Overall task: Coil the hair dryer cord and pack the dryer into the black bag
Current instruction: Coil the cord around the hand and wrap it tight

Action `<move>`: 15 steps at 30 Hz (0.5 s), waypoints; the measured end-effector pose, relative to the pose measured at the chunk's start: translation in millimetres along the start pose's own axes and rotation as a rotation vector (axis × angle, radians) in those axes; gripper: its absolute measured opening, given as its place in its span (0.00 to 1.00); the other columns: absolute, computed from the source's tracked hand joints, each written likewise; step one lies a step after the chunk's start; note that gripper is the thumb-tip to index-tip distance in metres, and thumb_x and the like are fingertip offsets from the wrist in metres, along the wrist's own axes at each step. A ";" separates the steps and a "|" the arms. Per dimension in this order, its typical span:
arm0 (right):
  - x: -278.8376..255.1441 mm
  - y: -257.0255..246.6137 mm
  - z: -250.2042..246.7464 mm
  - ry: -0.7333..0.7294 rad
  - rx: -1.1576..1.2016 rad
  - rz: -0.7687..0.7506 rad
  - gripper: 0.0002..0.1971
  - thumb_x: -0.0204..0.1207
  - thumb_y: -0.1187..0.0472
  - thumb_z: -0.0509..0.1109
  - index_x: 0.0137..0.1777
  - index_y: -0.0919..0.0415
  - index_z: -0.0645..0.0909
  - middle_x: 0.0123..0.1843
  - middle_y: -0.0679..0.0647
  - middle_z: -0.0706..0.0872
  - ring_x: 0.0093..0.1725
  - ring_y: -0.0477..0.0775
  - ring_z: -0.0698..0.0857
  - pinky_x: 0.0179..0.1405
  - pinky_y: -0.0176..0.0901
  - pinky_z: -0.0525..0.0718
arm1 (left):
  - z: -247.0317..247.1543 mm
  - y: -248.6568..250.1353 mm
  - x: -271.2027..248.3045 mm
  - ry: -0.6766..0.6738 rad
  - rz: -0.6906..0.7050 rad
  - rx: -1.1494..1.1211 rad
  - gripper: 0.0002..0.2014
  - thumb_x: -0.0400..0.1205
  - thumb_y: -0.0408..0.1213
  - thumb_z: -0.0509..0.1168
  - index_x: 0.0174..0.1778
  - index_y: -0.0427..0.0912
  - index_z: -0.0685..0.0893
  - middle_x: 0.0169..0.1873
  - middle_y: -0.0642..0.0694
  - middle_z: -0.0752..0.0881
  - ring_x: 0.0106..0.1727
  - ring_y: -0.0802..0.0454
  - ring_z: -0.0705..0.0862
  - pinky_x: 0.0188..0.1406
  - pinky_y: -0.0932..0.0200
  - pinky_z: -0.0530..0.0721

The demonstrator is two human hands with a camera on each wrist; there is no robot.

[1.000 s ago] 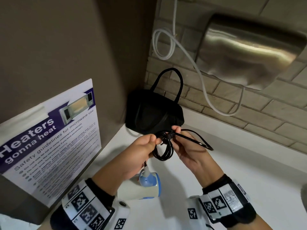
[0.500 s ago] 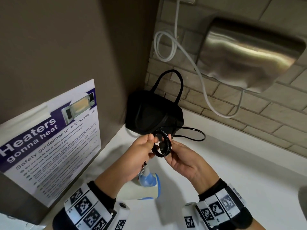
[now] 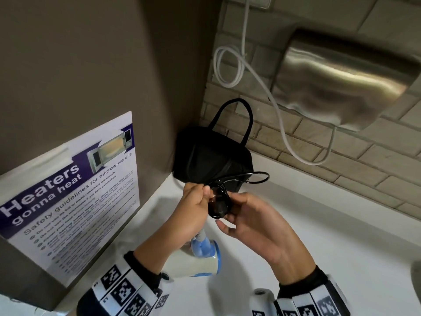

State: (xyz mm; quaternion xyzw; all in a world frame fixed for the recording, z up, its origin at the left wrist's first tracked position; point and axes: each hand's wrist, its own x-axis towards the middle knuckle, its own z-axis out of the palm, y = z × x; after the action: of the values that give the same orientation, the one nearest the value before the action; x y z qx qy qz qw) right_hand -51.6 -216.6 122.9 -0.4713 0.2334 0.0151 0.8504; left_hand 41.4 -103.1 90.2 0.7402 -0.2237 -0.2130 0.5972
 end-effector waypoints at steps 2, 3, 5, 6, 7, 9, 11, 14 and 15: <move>-3.0 3.9 1.3 0.035 -0.139 -0.107 0.08 0.77 0.59 0.68 0.41 0.56 0.88 0.44 0.55 0.86 0.52 0.56 0.81 0.57 0.48 0.74 | 1.6 -0.2 0.2 -0.020 0.008 0.011 0.13 0.89 0.42 0.47 0.50 0.44 0.76 0.61 0.44 0.77 0.53 0.60 0.79 0.54 0.69 0.68; -2.3 6.5 0.5 0.055 -0.185 -0.154 0.08 0.78 0.59 0.67 0.44 0.56 0.89 0.43 0.56 0.85 0.52 0.58 0.80 0.57 0.48 0.74 | 2.5 -0.6 0.2 -0.027 0.012 0.003 0.13 0.89 0.42 0.48 0.51 0.44 0.77 0.61 0.44 0.78 0.55 0.58 0.79 0.56 0.67 0.69; 0.1 10.3 -0.4 0.078 -0.219 -0.200 0.09 0.80 0.64 0.66 0.52 0.62 0.88 0.43 0.58 0.85 0.52 0.60 0.79 0.58 0.50 0.74 | 3.7 -0.4 -1.3 -0.040 0.010 -0.034 0.14 0.89 0.43 0.48 0.52 0.44 0.79 0.58 0.44 0.83 0.59 0.53 0.81 0.59 0.62 0.73; 1.6 11.9 -1.4 0.086 -0.227 -0.202 0.09 0.79 0.67 0.65 0.55 0.65 0.86 0.44 0.60 0.85 0.52 0.61 0.80 0.59 0.52 0.75 | 4.9 -0.2 -3.0 -0.055 0.002 -0.058 0.15 0.89 0.43 0.48 0.52 0.42 0.80 0.55 0.43 0.84 0.59 0.51 0.82 0.60 0.59 0.76; 2.3 13.5 -2.0 0.089 -0.237 -0.201 0.10 0.79 0.71 0.63 0.56 0.67 0.84 0.47 0.61 0.87 0.52 0.60 0.82 0.61 0.52 0.78 | 6.0 -0.6 -4.4 -0.073 -0.008 -0.077 0.16 0.89 0.43 0.49 0.51 0.41 0.80 0.53 0.42 0.86 0.58 0.49 0.83 0.60 0.57 0.77; 0.4 17.1 -2.8 0.079 -0.306 -0.197 0.13 0.79 0.74 0.61 0.59 0.66 0.82 0.53 0.60 0.89 0.56 0.56 0.88 0.60 0.49 0.83 | 8.4 -4.7 -5.4 -0.085 -0.031 -0.111 0.16 0.88 0.45 0.49 0.49 0.42 0.80 0.48 0.42 0.87 0.56 0.47 0.85 0.61 0.52 0.80; -8.2 19.6 -0.2 0.075 -0.477 -0.206 0.18 0.81 0.73 0.60 0.65 0.56 0.79 0.57 0.50 0.90 0.56 0.51 0.89 0.43 0.35 0.82 | 7.8 -9.1 -5.4 -0.080 -0.069 -0.206 0.17 0.87 0.50 0.51 0.48 0.46 0.82 0.47 0.44 0.89 0.56 0.46 0.86 0.66 0.43 0.79; -19.3 26.7 -7.8 0.080 -0.582 -0.265 0.26 0.81 0.74 0.56 0.70 0.44 0.73 0.64 0.42 0.85 0.58 0.43 0.88 0.39 0.28 0.83 | 0.4 -10.5 -6.3 -0.111 -0.089 -0.439 0.20 0.88 0.49 0.49 0.60 0.45 0.83 0.57 0.43 0.89 0.63 0.47 0.86 0.73 0.40 0.74; -23.4 28.3 -11.3 0.095 -0.597 -0.277 0.26 0.82 0.75 0.55 0.71 0.46 0.72 0.65 0.44 0.84 0.58 0.43 0.87 0.43 0.31 0.85 | -2.2 -10.3 -6.1 -0.123 -0.077 -0.514 0.21 0.90 0.44 0.46 0.62 0.41 0.82 0.60 0.42 0.88 0.64 0.47 0.85 0.74 0.41 0.73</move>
State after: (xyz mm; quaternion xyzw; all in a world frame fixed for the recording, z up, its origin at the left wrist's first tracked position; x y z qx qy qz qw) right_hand -83.8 -205.5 105.0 -0.7272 0.1918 -0.0551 0.6568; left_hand 38.6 -95.9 80.8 0.5577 -0.1696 -0.3302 0.7424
